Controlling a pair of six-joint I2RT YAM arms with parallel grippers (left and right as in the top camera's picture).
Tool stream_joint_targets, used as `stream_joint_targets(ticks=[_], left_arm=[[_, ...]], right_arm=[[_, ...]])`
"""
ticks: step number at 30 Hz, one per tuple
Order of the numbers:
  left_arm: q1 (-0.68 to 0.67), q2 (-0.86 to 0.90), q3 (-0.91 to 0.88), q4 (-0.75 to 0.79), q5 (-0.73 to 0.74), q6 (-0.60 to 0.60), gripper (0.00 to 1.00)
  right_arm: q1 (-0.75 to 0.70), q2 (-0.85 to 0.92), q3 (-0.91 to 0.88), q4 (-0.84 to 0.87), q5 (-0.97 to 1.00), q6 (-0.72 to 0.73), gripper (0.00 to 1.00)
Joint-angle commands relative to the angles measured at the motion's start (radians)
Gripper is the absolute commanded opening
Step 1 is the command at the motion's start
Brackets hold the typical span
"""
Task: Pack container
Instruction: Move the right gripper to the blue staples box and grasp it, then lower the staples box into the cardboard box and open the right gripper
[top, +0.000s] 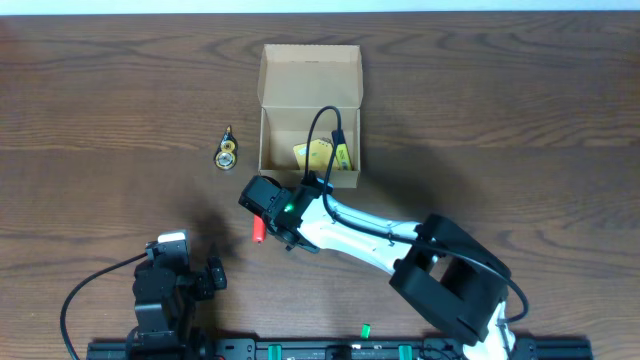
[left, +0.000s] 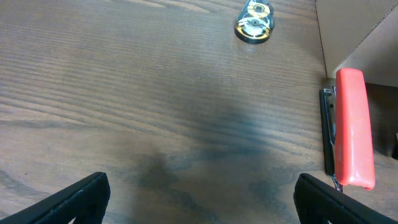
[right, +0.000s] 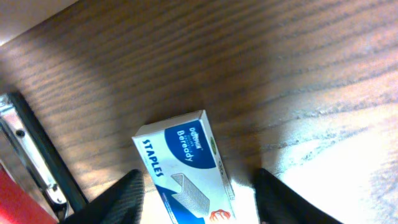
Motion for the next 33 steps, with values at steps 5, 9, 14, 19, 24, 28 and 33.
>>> stream_joint_targets(ticks=[5,9,14,19,24,28,33], left_arm=[[0.005,-0.006,-0.016,-0.007,-0.003,0.006,0.95],[0.005,-0.006,-0.016,-0.007,-0.003,0.006,0.95],[0.005,-0.006,-0.016,-0.007,-0.003,0.006,0.95],[0.005,-0.006,-0.016,-0.007,-0.003,0.006,0.95],[0.005,-0.006,-0.016,-0.007,-0.003,0.006,0.96],[0.005,-0.006,-0.016,-0.007,-0.003,0.006,0.95],[0.005,-0.006,-0.016,-0.007,-0.003,0.006,0.96]], right_arm=[[0.006,0.034,-0.003,0.001,-0.007,0.008,0.35],[0.006,0.034,-0.003,-0.024,-0.03,0.003,0.33],[0.006,0.031,-0.002,-0.037,-0.066,-0.044,0.28],[0.006,0.004,0.0,-0.077,-0.077,-0.045,0.27],[0.006,-0.072,0.0,-0.091,-0.077,-0.108,0.22],[0.007,-0.145,0.0,-0.101,-0.062,-0.132,0.22],[0.007,-0.223,0.0,-0.103,-0.048,-0.161,0.22]])
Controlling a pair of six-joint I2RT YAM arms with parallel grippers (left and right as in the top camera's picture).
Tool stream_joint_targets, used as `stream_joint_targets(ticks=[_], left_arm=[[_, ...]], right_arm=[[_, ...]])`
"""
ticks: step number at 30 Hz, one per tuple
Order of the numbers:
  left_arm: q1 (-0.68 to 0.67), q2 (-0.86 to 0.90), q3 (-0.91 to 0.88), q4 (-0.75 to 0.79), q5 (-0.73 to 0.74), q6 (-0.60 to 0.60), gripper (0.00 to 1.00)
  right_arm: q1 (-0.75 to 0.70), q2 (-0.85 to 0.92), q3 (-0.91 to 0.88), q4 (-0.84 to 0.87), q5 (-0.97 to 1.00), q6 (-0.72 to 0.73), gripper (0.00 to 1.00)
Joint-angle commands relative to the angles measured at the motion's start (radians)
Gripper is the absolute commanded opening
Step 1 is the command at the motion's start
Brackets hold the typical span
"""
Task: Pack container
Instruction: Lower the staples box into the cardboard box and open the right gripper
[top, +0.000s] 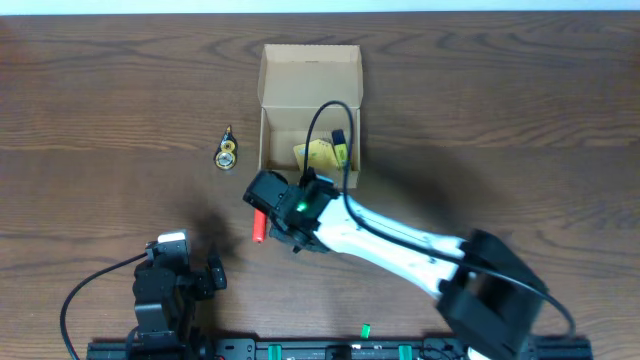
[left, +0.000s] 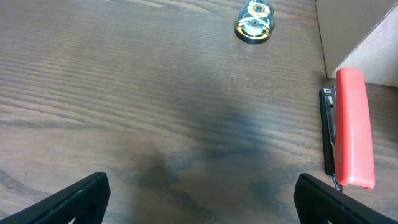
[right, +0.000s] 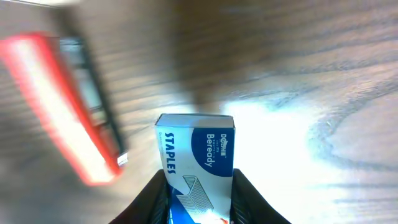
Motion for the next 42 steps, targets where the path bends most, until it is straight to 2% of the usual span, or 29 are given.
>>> stream_joint_targets(ticks=[1,5,9,22,32,42], left_arm=[[0.005,-0.006,-0.016,-0.007,-0.003,0.006,0.95],[0.005,-0.006,-0.016,-0.007,-0.003,0.006,0.95],[0.005,-0.006,-0.016,-0.007,-0.003,0.006,0.95],[0.005,-0.006,-0.016,-0.007,-0.003,0.006,0.95],[0.005,-0.006,-0.016,-0.007,-0.003,0.006,0.95],[0.005,-0.006,-0.016,-0.007,-0.003,0.006,0.95]], right_arm=[[0.006,-0.068,0.001,-0.003,0.033,-0.052,0.22],[0.003,-0.14,0.005,0.001,0.16,-0.121,0.24],[-0.039,-0.174,0.006,0.066,0.26,-0.273,0.24],[-0.346,-0.163,0.006,0.213,0.22,-0.507,0.24],[-0.367,-0.085,0.008,0.278,0.171,-0.551,0.26],[-0.367,0.037,0.091,0.171,0.146,-0.59,0.27]])
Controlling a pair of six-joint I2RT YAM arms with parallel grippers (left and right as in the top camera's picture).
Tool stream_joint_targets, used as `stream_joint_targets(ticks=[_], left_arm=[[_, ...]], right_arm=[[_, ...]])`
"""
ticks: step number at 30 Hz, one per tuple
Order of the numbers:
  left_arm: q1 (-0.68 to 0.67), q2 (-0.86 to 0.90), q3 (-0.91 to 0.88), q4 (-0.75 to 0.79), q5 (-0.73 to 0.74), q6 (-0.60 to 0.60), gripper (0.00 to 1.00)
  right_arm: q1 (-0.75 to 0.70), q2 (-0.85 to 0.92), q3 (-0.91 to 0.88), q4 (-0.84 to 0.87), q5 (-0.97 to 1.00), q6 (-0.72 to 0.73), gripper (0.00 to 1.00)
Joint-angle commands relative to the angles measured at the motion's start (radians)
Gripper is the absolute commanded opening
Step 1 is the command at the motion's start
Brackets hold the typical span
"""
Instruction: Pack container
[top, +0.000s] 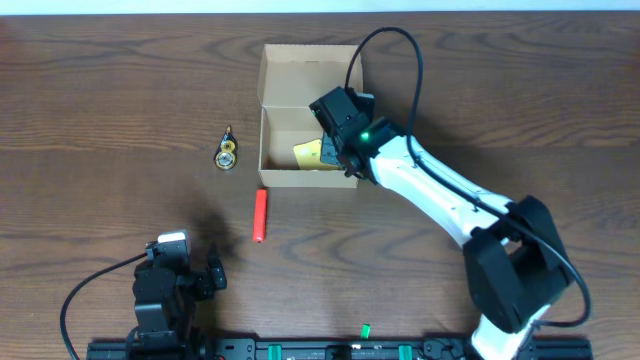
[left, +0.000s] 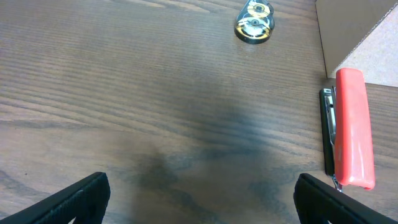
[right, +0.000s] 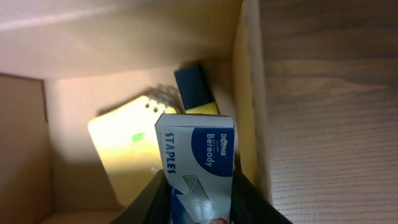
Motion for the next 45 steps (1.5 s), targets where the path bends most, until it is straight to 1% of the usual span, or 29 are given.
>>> stream_joint_targets(ticks=[1,4,6,7,8,10,13,14,15,22,28,31,33,36,38,39,41,45], left_arm=[[0.005,-0.006,-0.016,-0.007,-0.003,0.006,0.95],[0.005,-0.006,-0.016,-0.007,-0.003,0.006,0.95],[0.005,-0.006,-0.016,-0.007,-0.003,0.006,0.95],[0.005,-0.006,-0.016,-0.007,-0.003,0.006,0.95],[0.005,-0.006,-0.016,-0.007,-0.003,0.006,0.95],[0.005,-0.006,-0.016,-0.007,-0.003,0.006,0.95],[0.005,-0.006,-0.016,-0.007,-0.003,0.006,0.95],[0.005,-0.006,-0.016,-0.007,-0.003,0.006,0.95],[0.005,-0.006,-0.016,-0.007,-0.003,0.006,0.95],[0.005,-0.006,-0.016,-0.007,-0.003,0.006,0.95],[0.005,-0.006,-0.016,-0.007,-0.003,0.006,0.95],[0.005,-0.006,-0.016,-0.007,-0.003,0.006,0.95],[0.005,-0.006,-0.016,-0.007,-0.003,0.006,0.95],[0.005,-0.006,-0.016,-0.007,-0.003,0.006,0.95],[0.005,-0.006,-0.016,-0.007,-0.003,0.006,0.95],[0.005,-0.006,-0.016,-0.007,-0.003,0.006,0.95],[0.005,-0.006,-0.016,-0.007,-0.003,0.006,0.95],[0.005,-0.006,-0.016,-0.007,-0.003,0.006,0.95]], right_arm=[[-0.003,0.002,0.04,0.0,0.002,-0.029,0.29],[-0.003,0.002,0.04,0.0,0.0,-0.033,0.36],[-0.003,0.002,0.04,0.002,-0.003,-0.049,0.47],[-0.003,0.002,0.04,0.006,-0.009,-0.067,0.6],[-0.003,0.002,0.04,0.016,-0.024,-0.095,0.65],[0.0,0.002,0.044,0.021,-0.035,-0.112,0.71],[0.011,0.002,0.063,0.02,-0.048,-0.152,0.88],[0.016,0.002,0.076,0.018,-0.058,-0.173,0.96],[0.024,0.002,0.095,0.012,-0.067,-0.198,0.99],[0.081,0.0,0.297,-0.094,-0.08,-0.284,0.99],[0.091,-0.027,0.475,-0.314,-0.079,-0.299,0.99],[0.067,-0.108,0.493,-0.451,-0.079,-0.374,0.99],[0.046,-0.157,0.487,-0.507,-0.079,-0.409,0.99],[0.002,-0.256,0.418,-0.542,-0.081,-0.433,0.99],[-0.035,-0.35,0.315,-0.533,-0.09,-0.44,0.99],[-0.062,-0.428,0.222,-0.509,-0.109,-0.455,0.99],[-0.092,-0.531,0.099,-0.464,-0.143,-0.476,0.99],[-0.154,-0.808,-0.173,-0.358,-0.175,-0.472,0.99]])
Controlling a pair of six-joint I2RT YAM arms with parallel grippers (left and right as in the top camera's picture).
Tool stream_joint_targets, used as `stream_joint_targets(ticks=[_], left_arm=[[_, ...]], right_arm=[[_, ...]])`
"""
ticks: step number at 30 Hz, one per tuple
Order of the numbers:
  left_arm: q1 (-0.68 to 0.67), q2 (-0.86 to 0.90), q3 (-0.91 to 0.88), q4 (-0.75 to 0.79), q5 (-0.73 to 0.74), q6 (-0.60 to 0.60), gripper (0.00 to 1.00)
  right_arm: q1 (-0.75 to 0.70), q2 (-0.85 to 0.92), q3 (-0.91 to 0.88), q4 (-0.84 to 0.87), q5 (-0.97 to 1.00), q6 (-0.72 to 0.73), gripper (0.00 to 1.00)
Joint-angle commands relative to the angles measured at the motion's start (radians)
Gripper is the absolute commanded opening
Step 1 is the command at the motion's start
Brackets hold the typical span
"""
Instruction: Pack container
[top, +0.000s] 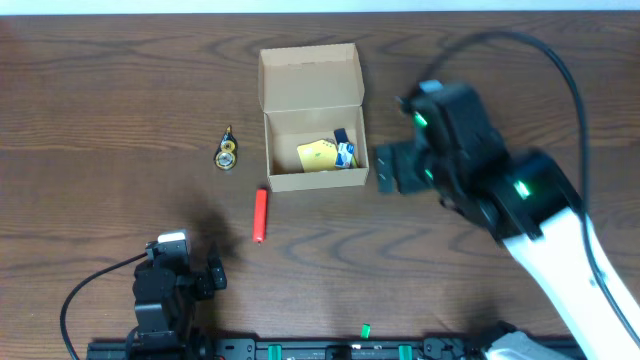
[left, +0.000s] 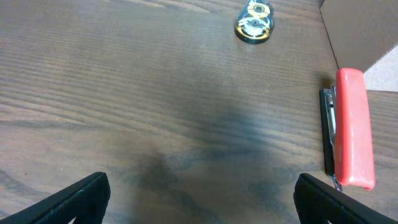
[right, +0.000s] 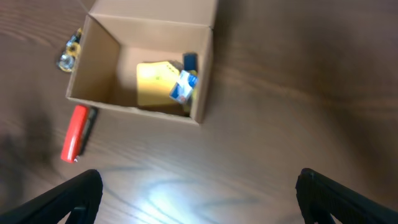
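Note:
The open cardboard box (top: 308, 75) stands at the table's middle back. A blue-and-white staples box (top: 346, 153) lies inside it at the right, next to a yellow pad (top: 318, 155) and a small dark blue item. The right wrist view shows the same staples box (right: 182, 87) from high up. My right gripper (right: 199, 200) is open and empty, raised well above the table to the right of the box. A red stapler (top: 260, 215) lies in front of the box. My left gripper (left: 199, 200) is open and empty, low at the front left.
A small gold round object (top: 228, 153) lies left of the box, far ahead in the left wrist view. The red stapler (left: 353, 137) is to the right of my left gripper. The right arm (top: 520, 200) reaches over the table's right side.
My right gripper was shut on the staples box above the cardboard box. Now the staples box lies inside, and the gripper is open, higher and to the right. The left arm has not moved.
My right gripper stood open round the staples box on the table beside the red stapler. Then it was shut on it, and later held it over the cardboard box. Now the staples box rests inside and the gripper is open and clear.

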Motion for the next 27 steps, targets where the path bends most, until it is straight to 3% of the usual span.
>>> stream_joint_targets(ticks=[1,6,11,14,17,21,27], left_arm=[[0.005,-0.006,-0.016,-0.008,-0.003,0.006,0.95],[0.005,-0.006,-0.016,-0.007,-0.003,0.006,0.95],[0.005,-0.006,-0.016,-0.007,-0.003,0.006,0.95],[0.005,-0.006,-0.016,-0.008,-0.003,0.006,0.95],[0.005,-0.006,-0.016,-0.008,-0.003,0.006,0.95],[0.005,-0.006,-0.016,-0.008,-0.003,0.006,0.95],[0.005,-0.006,-0.016,-0.008,-0.003,0.006,0.95]], right_arm=[[-0.039,-0.197,-0.165,0.05,-0.041,-0.018,0.99],[-0.072,-0.527,-0.418,0.102,-0.032,0.028,0.99],[-0.073,-0.728,-0.538,0.106,-0.023,0.028,0.99],[-0.073,-0.735,-0.55,0.083,-0.01,0.039,0.99],[-0.073,-0.722,-0.581,0.103,0.126,0.0,0.99],[-0.073,-0.723,-0.663,0.194,0.125,-0.173,0.99],[-0.089,-0.819,-0.855,0.363,0.113,-0.213,0.99]])
